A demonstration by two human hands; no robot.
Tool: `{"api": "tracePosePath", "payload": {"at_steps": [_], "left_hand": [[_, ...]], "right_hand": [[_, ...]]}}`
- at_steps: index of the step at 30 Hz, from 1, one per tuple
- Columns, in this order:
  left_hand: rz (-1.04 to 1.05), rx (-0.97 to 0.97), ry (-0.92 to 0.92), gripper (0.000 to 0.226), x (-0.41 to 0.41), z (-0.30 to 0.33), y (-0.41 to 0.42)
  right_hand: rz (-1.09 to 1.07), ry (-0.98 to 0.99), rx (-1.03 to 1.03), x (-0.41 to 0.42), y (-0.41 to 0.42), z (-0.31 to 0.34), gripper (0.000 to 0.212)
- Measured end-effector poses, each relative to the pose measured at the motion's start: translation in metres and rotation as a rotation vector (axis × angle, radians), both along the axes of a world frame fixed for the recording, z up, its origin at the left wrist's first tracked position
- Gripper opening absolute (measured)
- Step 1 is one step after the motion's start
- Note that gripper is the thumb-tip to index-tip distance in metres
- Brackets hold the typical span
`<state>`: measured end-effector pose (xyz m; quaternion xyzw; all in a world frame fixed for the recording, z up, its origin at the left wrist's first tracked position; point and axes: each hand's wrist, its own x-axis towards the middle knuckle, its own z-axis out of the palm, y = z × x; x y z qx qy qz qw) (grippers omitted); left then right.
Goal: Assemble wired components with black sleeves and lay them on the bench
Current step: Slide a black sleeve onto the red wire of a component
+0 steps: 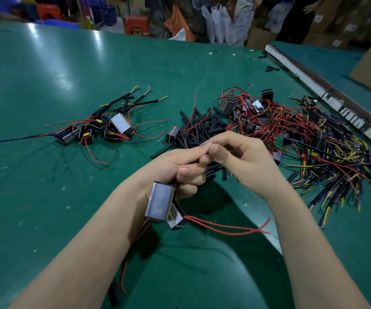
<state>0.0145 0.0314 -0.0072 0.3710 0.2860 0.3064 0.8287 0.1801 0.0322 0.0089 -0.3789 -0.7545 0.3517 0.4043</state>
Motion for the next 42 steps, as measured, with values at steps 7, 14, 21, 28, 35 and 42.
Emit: {"api": "tracePosePath", "payload": {"at_steps": [7, 14, 21, 28, 35, 42], "left_hand": [[0.244, 0.142, 0.150, 0.024, 0.005, -0.001, -0.002], [0.422, 0.369, 0.362, 0.026, 0.016, 0.000, -0.007], [0.184, -0.119, -0.088, 0.013, 0.004, 0.005, 0.002], [0.185, -0.027, 0.055, 0.022, 0.007, 0.003, 0.001], [0.388, 0.445, 0.428, 0.031, 0.014, -0.002, -0.007], [0.146, -0.097, -0.076, 0.012, 0.005, 0.005, 0.003]], "right_hand": [[-0.197, 0.014, 0.020, 0.000, 0.002, -0.004, 0.026], [-0.202, 0.067, -0.227, 0.000, 0.004, -0.001, 0.030], [-0.012, 0.169, -0.043, 0.006, 0.000, 0.002, 0.007], [-0.156, -0.024, 0.048, 0.004, 0.002, 0.000, 0.020], [-0.211, -0.053, -0.362, 0.002, 0.004, 0.001, 0.033], [-0.026, 0.100, -0.184, 0.014, 0.002, 0.008, 0.021]]}}
